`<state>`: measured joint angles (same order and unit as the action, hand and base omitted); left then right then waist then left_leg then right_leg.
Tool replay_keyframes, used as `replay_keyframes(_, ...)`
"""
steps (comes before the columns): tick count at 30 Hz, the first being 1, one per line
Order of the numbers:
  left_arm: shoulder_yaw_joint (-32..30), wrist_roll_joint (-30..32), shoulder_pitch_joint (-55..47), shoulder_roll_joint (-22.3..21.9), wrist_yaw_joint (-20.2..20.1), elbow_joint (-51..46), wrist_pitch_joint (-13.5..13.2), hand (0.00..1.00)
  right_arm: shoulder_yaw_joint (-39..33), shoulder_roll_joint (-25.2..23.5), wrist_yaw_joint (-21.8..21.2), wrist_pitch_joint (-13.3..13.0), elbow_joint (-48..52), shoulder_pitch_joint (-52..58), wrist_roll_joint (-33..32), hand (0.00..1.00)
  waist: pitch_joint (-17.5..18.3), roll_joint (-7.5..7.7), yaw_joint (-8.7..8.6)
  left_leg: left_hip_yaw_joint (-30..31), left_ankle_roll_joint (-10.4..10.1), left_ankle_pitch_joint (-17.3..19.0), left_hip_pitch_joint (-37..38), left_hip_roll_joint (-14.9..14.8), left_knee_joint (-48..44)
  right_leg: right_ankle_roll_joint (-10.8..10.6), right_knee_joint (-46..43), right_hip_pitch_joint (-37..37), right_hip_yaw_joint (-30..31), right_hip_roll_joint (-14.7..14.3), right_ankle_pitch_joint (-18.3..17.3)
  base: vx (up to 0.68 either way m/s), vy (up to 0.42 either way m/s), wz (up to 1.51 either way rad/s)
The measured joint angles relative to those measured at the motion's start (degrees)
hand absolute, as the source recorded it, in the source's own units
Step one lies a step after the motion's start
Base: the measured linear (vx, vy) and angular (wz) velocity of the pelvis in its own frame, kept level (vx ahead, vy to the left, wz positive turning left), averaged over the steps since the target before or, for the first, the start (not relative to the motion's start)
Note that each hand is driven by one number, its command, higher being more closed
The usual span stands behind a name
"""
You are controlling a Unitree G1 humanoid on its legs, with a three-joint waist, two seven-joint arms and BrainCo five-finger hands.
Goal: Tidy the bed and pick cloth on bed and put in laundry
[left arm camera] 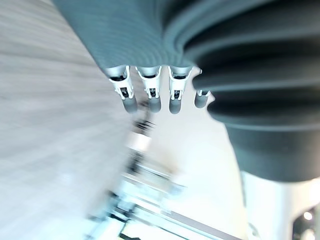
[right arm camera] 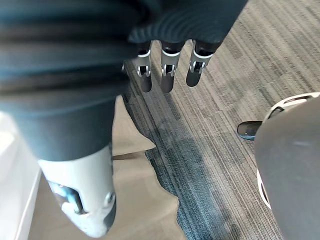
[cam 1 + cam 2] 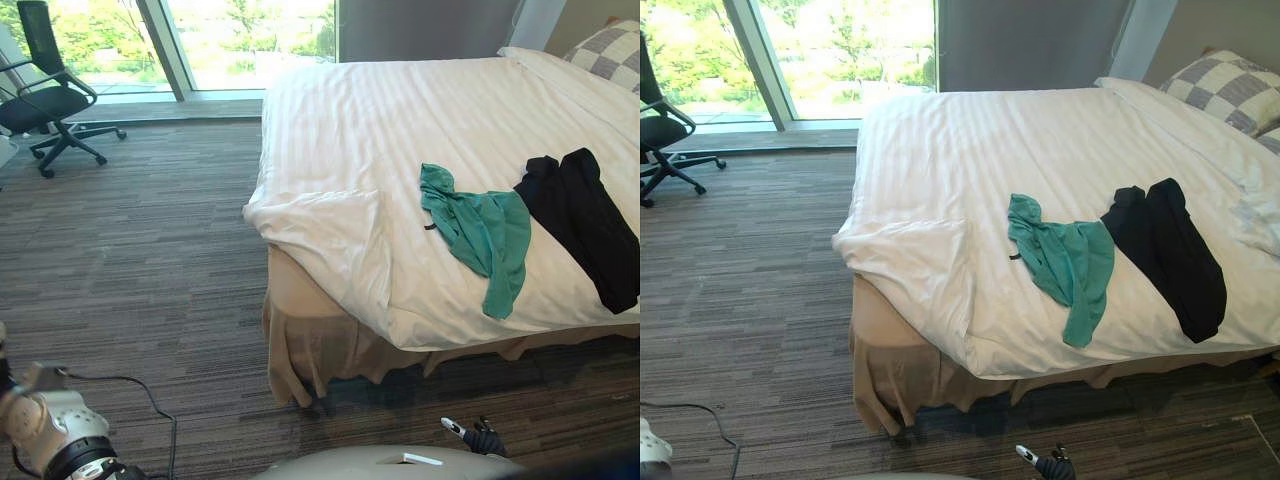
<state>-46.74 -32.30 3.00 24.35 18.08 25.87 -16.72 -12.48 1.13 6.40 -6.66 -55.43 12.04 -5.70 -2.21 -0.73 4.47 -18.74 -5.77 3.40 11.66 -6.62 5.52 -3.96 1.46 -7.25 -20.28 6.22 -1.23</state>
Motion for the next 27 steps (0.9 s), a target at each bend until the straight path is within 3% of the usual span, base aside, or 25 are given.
replay_keyframes(2,6.5,8.5,-0.6,0.2,2.6,-11.0,-0.5,0.00,0.7,0.3,-0.2,0.0,0.0,0.2,-0.9,0.00,0.3,0.10,-0.10,0.7,0.2,-0.1,-0.4,0.2,0.0,0.0,0.1,-0.1,-0.8,0.0,0.0,-0.03,-0.021,0.19)
replay_keyframes(5,14.0,21.0,-1.2,0.2,4.4,-18.8,-0.1,0.00,0.9,0.5,-1.1,0.0,0.0,0.2,-1.0,0.00,0.8,-0.20,-0.40,0.8,0.2,-0.1,-0.4,0.4,0.0,0.0,0.1,-0.1,-0.7,0.0,0.0,-0.01,-0.006,0.02)
replay_keyframes(9,23.3,35.8,-1.3,0.5,4.2,-24.6,1.6,0.00,-0.1,0.5,-1.9,0.0,-0.1,0.2,-1.0,0.00,0.9,-0.33,-0.64,0.1,0.2,-0.1,0.4,0.4,0.0,0.0,0.2,-0.2,0.6,-0.2,0.0,-0.01,-0.017,-0.14)
replay_keyframes(11,28.9,45.3,-1.3,2.6,2.7,-26.1,2.7,0.00,-0.7,0.8,-2.3,-0.2,-0.1,0.2,-1.0,0.00,1.2,-0.73,-1.74,-1.0,0.3,-0.1,0.9,0.5,0.0,0.0,0.4,-0.2,1.5,-0.2,0.2,-0.02,-0.018,-0.22)
replay_keyframes(15,33.8,53.8,0.4,6.9,1.4,-26.0,3.7,0.00,-1.5,2.7,-2.6,-0.2,-0.7,1.9,-0.7,0.00,1.1,-2.01,-3.76,-2.8,0.5,0.4,1.7,0.6,0.0,-0.1,0.7,-0.1,3.3,-0.3,0.5,-0.03,-0.018,-0.24)
replay_keyframes(20,38.6,57.7,6.8,11.7,-1.4,-20.4,5.5,0.00,-2.9,3.9,-2.9,0.6,-1.8,5.5,-0.6,0.00,0.2,-3.81,-5.49,-4.7,0.6,0.7,1.3,0.9,0.0,-0.1,2.8,0.8,5.6,-0.6,2.7,-0.06,-0.021,-0.25)
replay_keyframes(23,42.8,60.6,12.7,13.2,-2.8,-15.6,7.4,0.00,-4.3,4.2,-2.9,0.7,-1.8,5.7,-0.6,0.00,-1.4,-5.07,-7.00,-6.1,0.8,0.8,0.2,1.2,-0.6,-0.1,3.7,2.1,7.1,-0.6,4.1,-0.10,-0.029,-0.25)
replay_keyframes(27,47.6,62.8,21.1,13.5,-4.5,-10.1,9.1,0.00,-5.0,4.2,-2.9,0.6,-0.4,5.6,-0.6,0.00,-4.2,-5.53,-8.51,-7.3,0.8,0.8,-1.8,1.1,-1.7,0.1,3.6,4.6,8.8,-0.6,5.0,-0.09,-0.043,-0.23)
